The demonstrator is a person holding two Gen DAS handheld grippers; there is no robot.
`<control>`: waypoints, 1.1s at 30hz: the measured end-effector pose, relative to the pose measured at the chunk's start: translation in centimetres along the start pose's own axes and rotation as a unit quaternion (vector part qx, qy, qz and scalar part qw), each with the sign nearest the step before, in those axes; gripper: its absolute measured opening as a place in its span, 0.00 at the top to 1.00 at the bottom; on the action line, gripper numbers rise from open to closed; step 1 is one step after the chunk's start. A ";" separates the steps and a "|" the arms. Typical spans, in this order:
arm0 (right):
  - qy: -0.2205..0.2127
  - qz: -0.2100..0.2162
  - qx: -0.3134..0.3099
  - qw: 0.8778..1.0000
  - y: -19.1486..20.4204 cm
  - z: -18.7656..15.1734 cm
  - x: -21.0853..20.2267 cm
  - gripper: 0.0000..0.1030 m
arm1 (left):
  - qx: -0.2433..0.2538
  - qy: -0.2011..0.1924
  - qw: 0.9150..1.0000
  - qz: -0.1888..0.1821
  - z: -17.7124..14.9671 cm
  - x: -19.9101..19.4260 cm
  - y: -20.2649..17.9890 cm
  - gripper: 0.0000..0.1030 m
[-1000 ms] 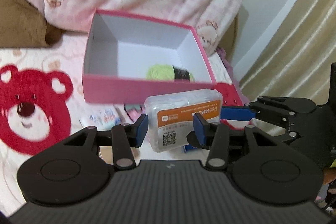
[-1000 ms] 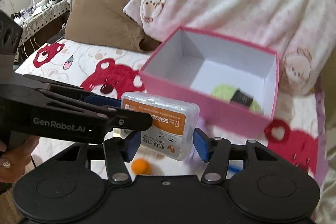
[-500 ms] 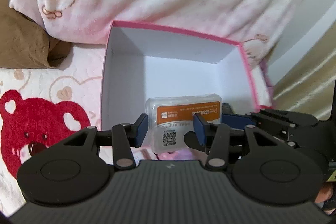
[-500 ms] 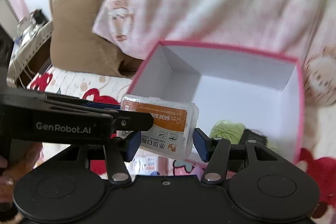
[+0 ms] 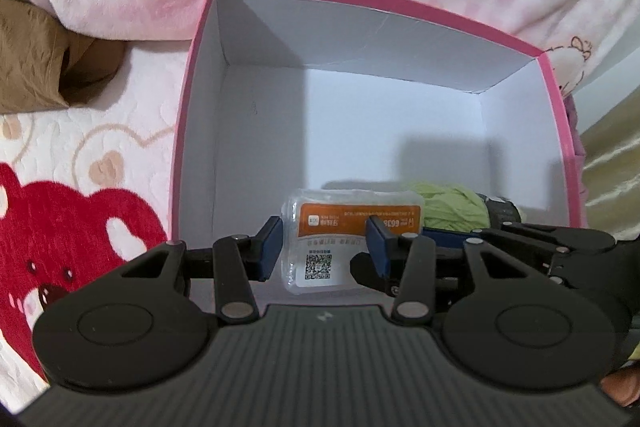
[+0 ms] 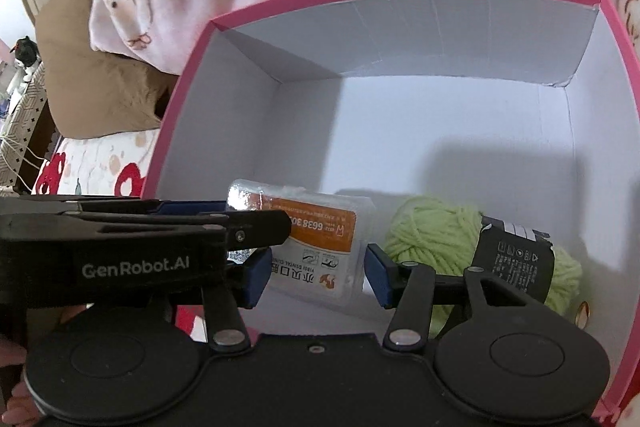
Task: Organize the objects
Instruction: 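Carry the floss box with the left tool into the pink box, then open the left tool to release the floss box and withdraw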
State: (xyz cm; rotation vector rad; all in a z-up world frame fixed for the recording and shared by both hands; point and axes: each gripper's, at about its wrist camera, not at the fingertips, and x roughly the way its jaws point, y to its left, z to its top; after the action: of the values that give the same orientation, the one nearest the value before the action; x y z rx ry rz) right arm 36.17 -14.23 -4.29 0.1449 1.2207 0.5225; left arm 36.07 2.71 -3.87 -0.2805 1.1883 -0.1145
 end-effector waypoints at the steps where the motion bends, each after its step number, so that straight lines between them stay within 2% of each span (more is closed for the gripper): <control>1: 0.001 -0.006 -0.002 1.000 0.1 0.0 0.1 0.46 | 0.000 0.001 1.000 0.001 0.0 0.1 -0.2 0.56; 4: -0.001 -0.023 -0.016 1.000 0.6 -0.2 -0.2 0.46 | -0.001 0.002 1.000 0.002 -0.2 0.5 -0.4 0.56; 6: -0.005 -0.020 -0.019 1.000 0.6 -0.4 -0.5 0.46 | 0.002 -0.005 1.000 0.011 -0.5 0.6 -0.5 0.54; 9: -0.024 -0.024 -0.033 0.999 1.1 -0.6 -1.1 0.46 | 0.015 -0.036 0.999 0.025 -1.0 0.1 -1.0 0.50; 13: -0.050 -0.014 -0.057 0.997 1.8 -1.5 -3.4 0.46 | 0.020 -0.057 0.998 0.017 -1.7 -1.5 -1.3 0.49; 21: -0.095 0.010 -0.108 0.990 3.3 -4.4 -10.2 0.45 | 0.041 -0.070 0.997 0.016 -3.8 -7.2 -2.0 0.45; 25: -0.115 0.009 -0.129 0.985 4.2 -5.7 -13.8 0.42 | 0.046 -0.066 0.997 0.016 -4.9 -10.4 -2.5 0.43; 30: -0.129 0.003 -0.150 0.980 5.0 -7.6 -17.3 0.39 | 0.083 -0.079 0.993 0.031 -7.1 -14.3 -4.3 0.43; 33: -0.135 0.002 -0.161 0.978 5.1 -9.0 -19.2 0.38 | 0.087 -0.086 0.992 0.034 -8.5 -16.5 -4.9 0.43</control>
State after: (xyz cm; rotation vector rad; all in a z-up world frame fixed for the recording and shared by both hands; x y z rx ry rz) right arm 21.68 -20.09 10.90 -0.0565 0.8579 0.6729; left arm 22.38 0.57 9.36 -0.0936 1.0083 -0.1311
